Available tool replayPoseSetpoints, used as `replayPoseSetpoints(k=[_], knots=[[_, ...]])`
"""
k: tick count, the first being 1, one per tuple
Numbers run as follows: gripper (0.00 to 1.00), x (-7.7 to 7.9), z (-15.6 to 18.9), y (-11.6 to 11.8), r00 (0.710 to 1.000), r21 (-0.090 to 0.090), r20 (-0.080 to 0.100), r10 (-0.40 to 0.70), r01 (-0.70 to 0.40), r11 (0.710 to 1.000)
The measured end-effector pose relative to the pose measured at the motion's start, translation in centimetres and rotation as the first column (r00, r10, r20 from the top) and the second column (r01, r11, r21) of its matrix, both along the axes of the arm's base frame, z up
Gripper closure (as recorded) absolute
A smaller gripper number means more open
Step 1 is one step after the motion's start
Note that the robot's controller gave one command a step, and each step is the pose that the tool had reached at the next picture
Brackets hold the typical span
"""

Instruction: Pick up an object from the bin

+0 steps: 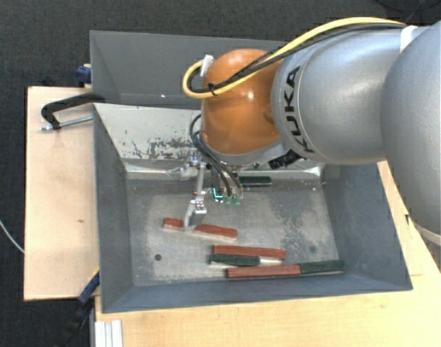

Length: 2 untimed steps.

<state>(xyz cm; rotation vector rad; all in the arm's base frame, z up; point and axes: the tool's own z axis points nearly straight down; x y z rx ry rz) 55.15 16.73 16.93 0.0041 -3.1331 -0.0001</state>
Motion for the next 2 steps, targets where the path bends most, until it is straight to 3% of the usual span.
replayPoseSetpoints(k=[1,2], knots=[[0.00,0.2,0.5,-0.1,1.000,0.002,0.008,-0.002,0.002,1.000],[1.00,0.3,-9.2,1.2,1.000,0.005,0.011,-0.001,0.001,1.000]])
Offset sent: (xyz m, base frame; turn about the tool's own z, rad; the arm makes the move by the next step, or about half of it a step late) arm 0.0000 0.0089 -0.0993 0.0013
